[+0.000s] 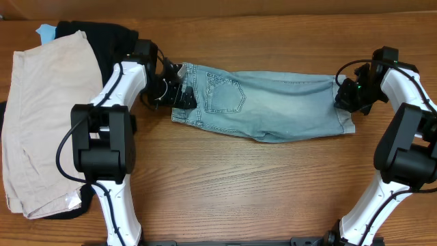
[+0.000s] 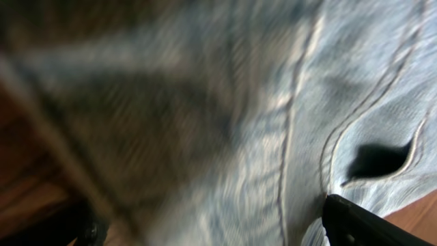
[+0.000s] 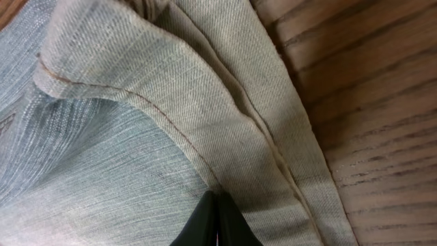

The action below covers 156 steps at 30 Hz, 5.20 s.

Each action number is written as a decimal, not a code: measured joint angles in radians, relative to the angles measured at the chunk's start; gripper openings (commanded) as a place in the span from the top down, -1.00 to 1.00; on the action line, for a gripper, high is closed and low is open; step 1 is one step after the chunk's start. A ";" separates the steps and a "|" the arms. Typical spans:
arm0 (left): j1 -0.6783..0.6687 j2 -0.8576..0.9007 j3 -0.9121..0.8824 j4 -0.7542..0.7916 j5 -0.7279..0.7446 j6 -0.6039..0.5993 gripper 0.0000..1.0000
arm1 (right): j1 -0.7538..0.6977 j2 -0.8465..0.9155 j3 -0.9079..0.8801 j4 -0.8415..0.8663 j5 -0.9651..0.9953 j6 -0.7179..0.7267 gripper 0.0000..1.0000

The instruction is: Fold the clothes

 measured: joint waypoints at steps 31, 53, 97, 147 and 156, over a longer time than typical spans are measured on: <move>0.003 0.006 0.247 -0.396 -0.415 -0.327 0.92 | 0.020 0.000 0.000 -0.040 -0.247 -0.030 0.92; -0.058 0.006 0.813 -0.665 -0.510 -0.158 0.92 | 0.288 0.001 0.000 0.179 -0.282 0.033 0.92; -0.228 0.108 0.869 -0.707 -0.571 -0.328 0.91 | 0.286 0.090 0.010 0.168 -0.290 0.102 0.92; -0.340 0.105 0.724 -0.519 -0.501 -0.259 0.90 | 0.288 0.099 0.018 0.135 -0.311 0.102 0.92; -0.382 0.105 0.719 -0.463 -0.379 -0.317 0.92 | 0.288 0.099 0.018 0.135 -0.310 0.103 0.92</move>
